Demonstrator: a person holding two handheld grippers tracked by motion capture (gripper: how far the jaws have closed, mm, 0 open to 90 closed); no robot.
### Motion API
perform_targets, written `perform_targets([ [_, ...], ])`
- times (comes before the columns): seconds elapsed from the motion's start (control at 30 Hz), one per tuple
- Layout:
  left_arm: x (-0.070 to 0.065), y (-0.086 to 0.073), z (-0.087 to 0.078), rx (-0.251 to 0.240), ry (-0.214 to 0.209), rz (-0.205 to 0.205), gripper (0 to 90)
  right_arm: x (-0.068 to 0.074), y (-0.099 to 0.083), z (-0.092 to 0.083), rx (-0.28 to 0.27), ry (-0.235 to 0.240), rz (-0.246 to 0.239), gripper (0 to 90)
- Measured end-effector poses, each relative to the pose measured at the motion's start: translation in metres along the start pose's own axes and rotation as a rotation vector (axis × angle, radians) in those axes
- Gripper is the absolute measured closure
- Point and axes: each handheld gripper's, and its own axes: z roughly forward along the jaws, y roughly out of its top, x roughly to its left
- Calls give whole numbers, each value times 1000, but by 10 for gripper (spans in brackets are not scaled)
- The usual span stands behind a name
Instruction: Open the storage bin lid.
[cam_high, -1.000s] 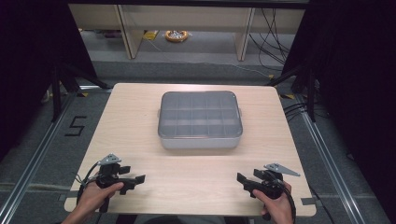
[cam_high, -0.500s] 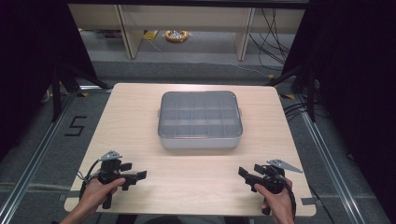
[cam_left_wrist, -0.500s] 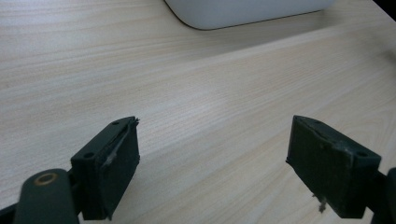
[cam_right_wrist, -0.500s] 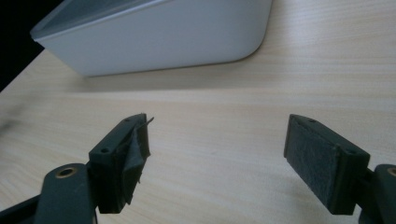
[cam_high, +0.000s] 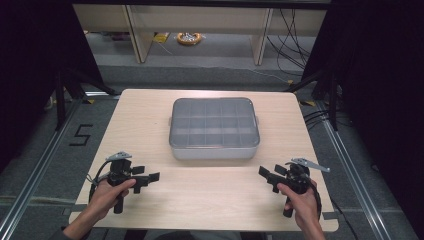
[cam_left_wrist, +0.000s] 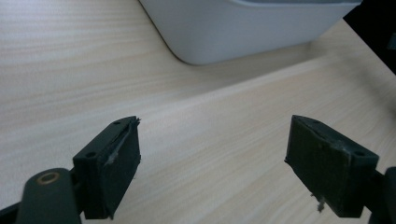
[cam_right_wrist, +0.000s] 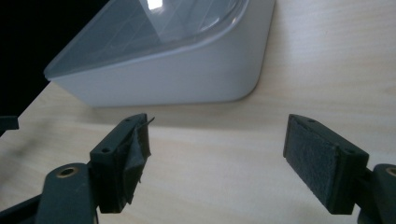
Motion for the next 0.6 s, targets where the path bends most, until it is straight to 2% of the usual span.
perform_targets([
  [0.03, 0, 0, 0, 0, 0, 0, 173, -3, 6, 0, -5, 11, -6, 240],
  [0.07, 1, 6, 0, -5, -6, -10, 175, -1, 10, 0, -7, 22, 40, 244],
  [0.1, 1, 9, 0, -4, -11, -15, 177, -5, 15, 2, -26, 29, 10, 247],
  [0.13, 0, 11, 1, -8, -15, -18, 182, -2, 19, 1, -20, 56, 61, 254],
  [0.17, 0, 12, 2, -13, -14, -19, 186, -2, 23, 1, -28, 54, 66, 257],
  [0.23, 0, 17, 3, -21, -2, -11, 199, -3, 30, 2, -37, 60, 48, 263],
  [0.27, 0, 19, 4, -29, -5, -15, 213, -2, 35, 2, -40, 50, 58, 267],
  [0.3, 0, 21, 5, -27, -5, -13, 219, -6, 39, 4, -50, 44, 22, 270],
  [0.33, 0, 23, 6, -25, -14, -14, 219, -2, 42, 4, -42, 55, 78, 270],
  [0.4, 1, 28, 7, -27, -13, -22, 223, -5, 47, 8, -48, 41, 52, 275],
  [0.43, 2, 31, 8, -39, -14, -26, 226, -4, 50, 10, -45, 36, 56, 277],
  [0.47, 3, 35, 8, -30, -14, -27, 231, -5, 53, 13, -46, 31, 49, 277],
  [0.57, 5, 48, 9, -46, -18, -56, 242, -6, 61, 22, -24, 20, 62, 281],
  [0.6, 6, 52, 10, -55, -16, -56, 247, -11, 63, 27, -25, 22, 27, 282],
])
